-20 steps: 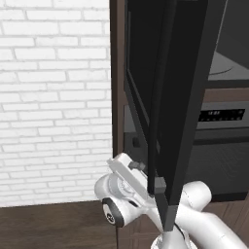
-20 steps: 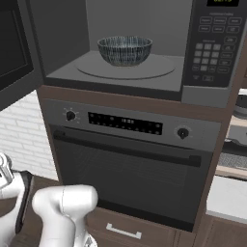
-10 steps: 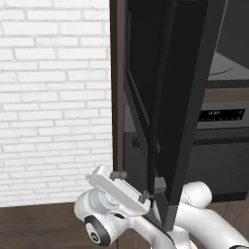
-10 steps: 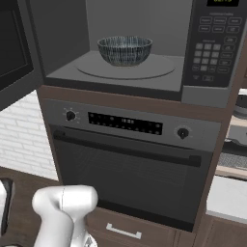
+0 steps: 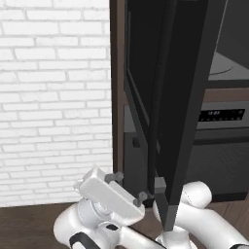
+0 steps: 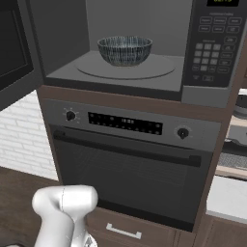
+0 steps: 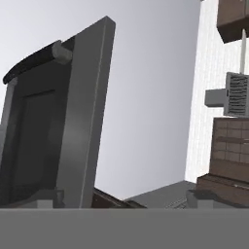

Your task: Pick the eggplant from the sink and place it in the bowl. Then pick the bowl and place it in the microwave. Then close the microwave door and press the start button.

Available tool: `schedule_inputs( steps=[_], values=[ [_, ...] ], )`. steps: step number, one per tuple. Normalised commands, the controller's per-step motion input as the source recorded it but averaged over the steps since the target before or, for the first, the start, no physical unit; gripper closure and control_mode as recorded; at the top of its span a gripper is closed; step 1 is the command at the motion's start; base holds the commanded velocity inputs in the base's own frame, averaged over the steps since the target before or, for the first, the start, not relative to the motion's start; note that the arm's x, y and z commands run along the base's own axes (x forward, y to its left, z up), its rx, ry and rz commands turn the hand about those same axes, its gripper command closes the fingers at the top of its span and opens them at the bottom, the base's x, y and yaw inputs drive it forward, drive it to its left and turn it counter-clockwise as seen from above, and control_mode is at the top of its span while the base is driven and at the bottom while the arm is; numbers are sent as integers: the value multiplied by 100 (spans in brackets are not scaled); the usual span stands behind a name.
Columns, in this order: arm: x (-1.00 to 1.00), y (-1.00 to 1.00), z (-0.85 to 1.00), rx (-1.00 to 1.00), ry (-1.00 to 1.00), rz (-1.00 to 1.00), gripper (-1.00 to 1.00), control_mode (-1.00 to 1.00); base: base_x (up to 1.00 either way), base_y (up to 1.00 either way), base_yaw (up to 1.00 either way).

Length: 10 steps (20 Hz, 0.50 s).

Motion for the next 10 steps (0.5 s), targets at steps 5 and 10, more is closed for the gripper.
schedule_inputs(
  steps=[5,10],
  values=[
    [0,0,57,9,1,26,-100,-100,0,0,0],
    [0,-14,60,10,0,16,-100,-100,0,0,0]
  ],
)
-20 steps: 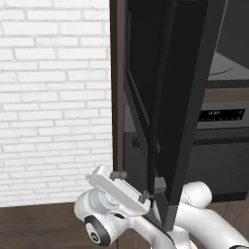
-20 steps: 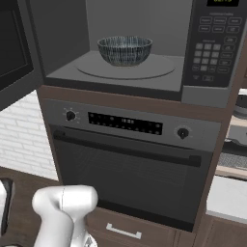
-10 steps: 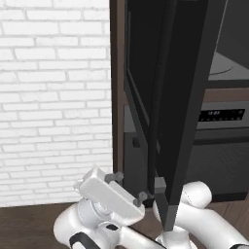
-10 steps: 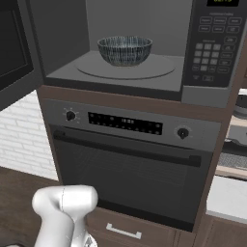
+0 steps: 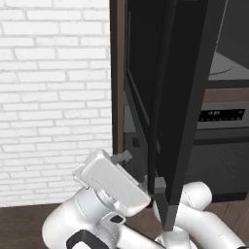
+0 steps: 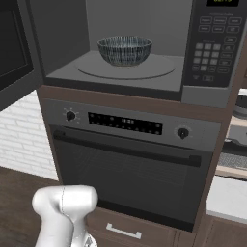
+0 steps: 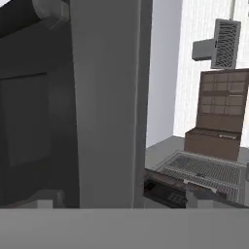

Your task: Pick the eggplant from the sink and place it in the bowl. Then pick the bowl and place it in the microwave. Then close the microwave door and press the start button.

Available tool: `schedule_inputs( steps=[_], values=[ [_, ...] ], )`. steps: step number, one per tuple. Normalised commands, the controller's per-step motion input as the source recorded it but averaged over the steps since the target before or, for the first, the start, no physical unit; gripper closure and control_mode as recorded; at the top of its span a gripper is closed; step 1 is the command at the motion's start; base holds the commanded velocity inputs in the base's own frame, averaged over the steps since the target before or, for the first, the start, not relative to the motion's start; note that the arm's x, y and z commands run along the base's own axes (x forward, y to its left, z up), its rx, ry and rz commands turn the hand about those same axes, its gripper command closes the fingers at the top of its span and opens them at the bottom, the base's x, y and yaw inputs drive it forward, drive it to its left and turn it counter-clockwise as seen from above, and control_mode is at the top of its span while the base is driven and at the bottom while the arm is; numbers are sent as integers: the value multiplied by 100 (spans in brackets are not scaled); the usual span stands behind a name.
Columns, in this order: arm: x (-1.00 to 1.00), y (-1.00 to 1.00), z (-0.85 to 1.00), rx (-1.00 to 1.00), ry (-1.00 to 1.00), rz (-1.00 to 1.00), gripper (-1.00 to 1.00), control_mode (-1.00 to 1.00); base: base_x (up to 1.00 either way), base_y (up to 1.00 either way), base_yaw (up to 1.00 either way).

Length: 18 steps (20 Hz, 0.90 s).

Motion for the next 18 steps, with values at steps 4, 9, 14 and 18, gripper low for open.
schedule_inputs(
  steps=[4,9,14,18],
  values=[
    [0,-55,51,15,0,4,-100,-100,0,0,0],
    [1,-76,39,20,0,6,-100,-100,0,0,0],
    [0,-88,22,19,0,10,-100,-100,0,0,0],
    [0,-89,17,13,1,16,-100,-100,0,0,0]
  ],
)
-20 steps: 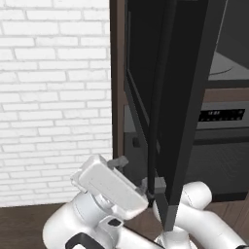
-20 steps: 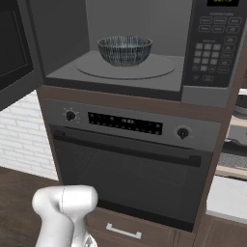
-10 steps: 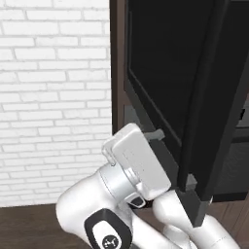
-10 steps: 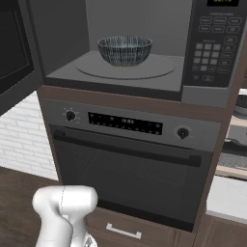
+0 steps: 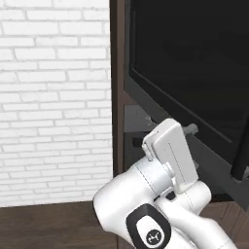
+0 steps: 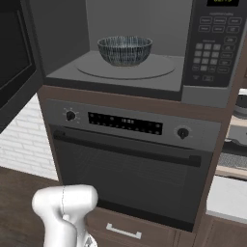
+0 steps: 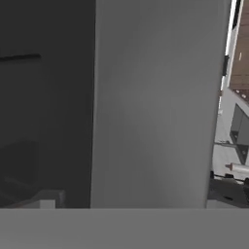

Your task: Pick the eggplant from the sink and place it in the bowl. Then pick the bowl and place it in the microwave. Then close the microwave door and press the start button.

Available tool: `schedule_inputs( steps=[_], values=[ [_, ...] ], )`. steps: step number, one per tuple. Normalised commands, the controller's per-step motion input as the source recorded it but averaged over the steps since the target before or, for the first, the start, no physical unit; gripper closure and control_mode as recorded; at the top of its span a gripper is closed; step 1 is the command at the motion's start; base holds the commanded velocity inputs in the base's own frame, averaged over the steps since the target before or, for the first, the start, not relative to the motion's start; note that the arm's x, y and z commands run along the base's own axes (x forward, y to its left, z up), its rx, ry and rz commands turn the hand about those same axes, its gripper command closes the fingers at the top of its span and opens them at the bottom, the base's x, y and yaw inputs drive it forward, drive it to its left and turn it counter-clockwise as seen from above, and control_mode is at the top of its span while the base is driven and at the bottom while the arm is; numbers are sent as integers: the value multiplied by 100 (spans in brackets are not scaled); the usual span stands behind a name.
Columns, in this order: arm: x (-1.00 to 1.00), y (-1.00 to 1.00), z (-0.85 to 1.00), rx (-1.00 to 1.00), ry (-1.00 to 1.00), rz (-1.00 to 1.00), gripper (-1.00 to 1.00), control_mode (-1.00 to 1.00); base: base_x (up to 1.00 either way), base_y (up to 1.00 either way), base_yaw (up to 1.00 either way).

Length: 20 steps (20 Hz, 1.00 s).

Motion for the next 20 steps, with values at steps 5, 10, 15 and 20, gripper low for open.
schedule_inputs(
  steps=[5,10,15,20],
  values=[
    [0,-86,23,11,3,16,-100,-100,0,0,0],
    [5,-82,34,12,4,17,-100,-100,0,0,0],
    [24,-76,43,19,5,13,-100,-100,0,0,0],
    [29,-73,45,20,7,12,-100,-100,0,0,0]
  ],
)
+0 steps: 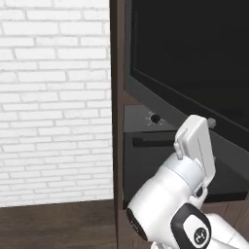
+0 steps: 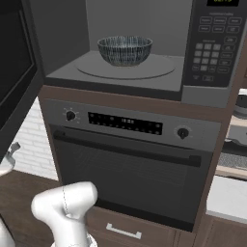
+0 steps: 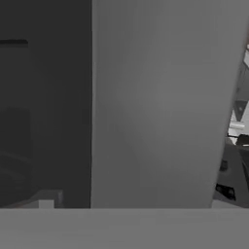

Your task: Pick the eggplant from the sink and place it in the bowl. Then pick the bowl and place it in the microwave. Then close the microwave door and press the start button.

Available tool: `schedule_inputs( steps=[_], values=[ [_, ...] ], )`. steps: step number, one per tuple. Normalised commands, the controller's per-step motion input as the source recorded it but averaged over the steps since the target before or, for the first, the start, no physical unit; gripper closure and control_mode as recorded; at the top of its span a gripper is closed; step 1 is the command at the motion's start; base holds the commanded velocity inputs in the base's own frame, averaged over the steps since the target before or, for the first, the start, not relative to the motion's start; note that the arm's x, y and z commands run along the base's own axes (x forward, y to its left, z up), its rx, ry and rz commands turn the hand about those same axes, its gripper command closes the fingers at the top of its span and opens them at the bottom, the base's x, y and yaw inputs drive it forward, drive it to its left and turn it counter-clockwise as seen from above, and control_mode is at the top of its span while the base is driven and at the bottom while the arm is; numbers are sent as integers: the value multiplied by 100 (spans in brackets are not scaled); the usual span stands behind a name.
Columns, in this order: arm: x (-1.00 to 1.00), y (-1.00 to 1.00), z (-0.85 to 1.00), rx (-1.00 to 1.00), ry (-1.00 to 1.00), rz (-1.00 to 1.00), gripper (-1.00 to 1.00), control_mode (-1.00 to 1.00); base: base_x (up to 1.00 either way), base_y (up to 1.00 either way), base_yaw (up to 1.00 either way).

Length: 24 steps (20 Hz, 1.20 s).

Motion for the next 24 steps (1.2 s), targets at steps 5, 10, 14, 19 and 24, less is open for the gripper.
schedule_inputs(
  steps=[5,10,14,19,24],
  values=[
    [52,-61,38,21,16,3,-100,-100,0,0,0],
    [17,-87,2,42,21,-14,-100,-100,0,0,0],
    [21,-100,40,60,30,-1,-100,-100,0,0,0],
    [37,-100,40,58,19,6,-100,-100,0,0,0],
    [37,-100,49,53,16,12,-100,-100,0,0,0]
  ],
)
